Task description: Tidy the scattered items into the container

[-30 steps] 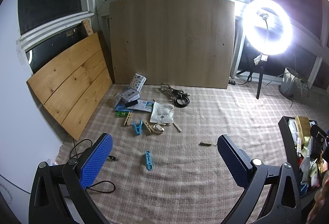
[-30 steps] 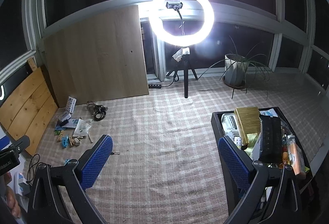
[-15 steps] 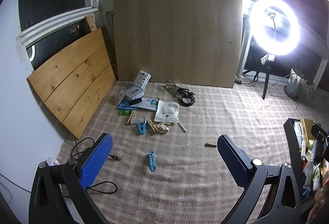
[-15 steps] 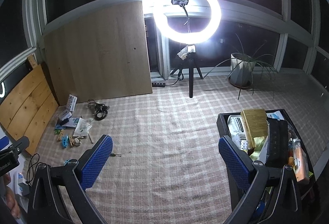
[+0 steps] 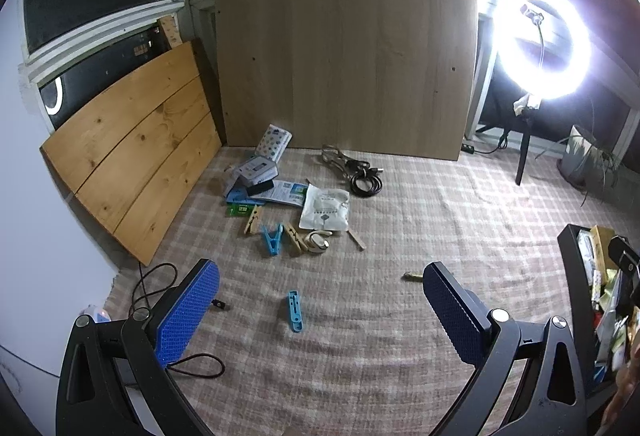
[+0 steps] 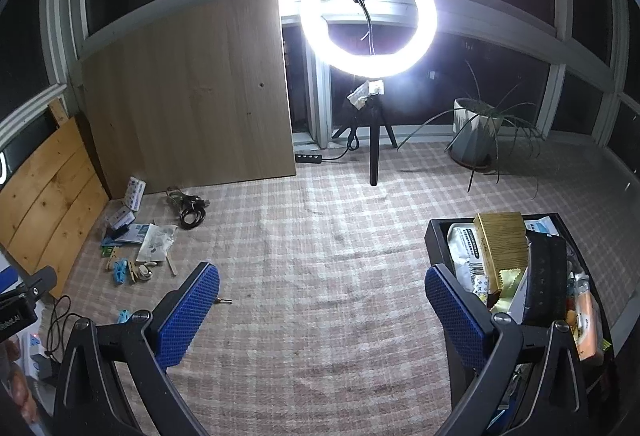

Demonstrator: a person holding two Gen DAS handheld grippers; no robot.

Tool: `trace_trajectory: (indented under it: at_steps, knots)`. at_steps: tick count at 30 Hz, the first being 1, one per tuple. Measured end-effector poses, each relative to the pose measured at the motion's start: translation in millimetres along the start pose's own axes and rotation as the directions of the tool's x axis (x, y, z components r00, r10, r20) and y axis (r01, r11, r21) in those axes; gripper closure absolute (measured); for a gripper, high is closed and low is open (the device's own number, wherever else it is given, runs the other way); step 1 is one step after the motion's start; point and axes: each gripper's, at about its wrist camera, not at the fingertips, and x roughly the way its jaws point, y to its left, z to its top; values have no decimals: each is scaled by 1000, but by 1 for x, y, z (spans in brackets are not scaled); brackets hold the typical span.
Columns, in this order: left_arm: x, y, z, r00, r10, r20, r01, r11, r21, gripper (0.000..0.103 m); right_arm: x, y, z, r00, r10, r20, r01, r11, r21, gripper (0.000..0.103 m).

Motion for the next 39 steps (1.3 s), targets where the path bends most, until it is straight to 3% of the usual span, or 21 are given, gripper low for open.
trace_trajectory:
  at_steps: [7, 15, 24, 28, 32, 39]
  knots:
    - [21, 6, 1, 999, 13, -39, -14, 1000, -14, 0, 18, 4, 2, 1000, 3, -27, -4, 1000, -18, 1]
    - [65, 38, -5, 989, 20, -144, -31, 997, -71, 0, 56, 13, 0, 993, 54, -102, -62, 995, -77, 1]
    - [124, 83, -26, 964, 34, -265, -69, 990, -124, 0, 127, 47, -14, 954, 138, -266, -198, 956, -216, 2]
    - [149, 95, -39, 948, 4, -320, -58, 985, -161, 0, 154, 69, -20, 934, 152, -324, -250, 925, -287, 16]
    - [166, 97, -53, 931, -62, -359, -19, 976, -217, 1, 179, 92, -26, 907, 159, -390, -308, 882, -356, 18]
    - [191, 72, -68, 913, -44, -406, -18, 989, -148, 6, 215, 123, -36, 872, 145, -467, -370, 820, -437, 42]
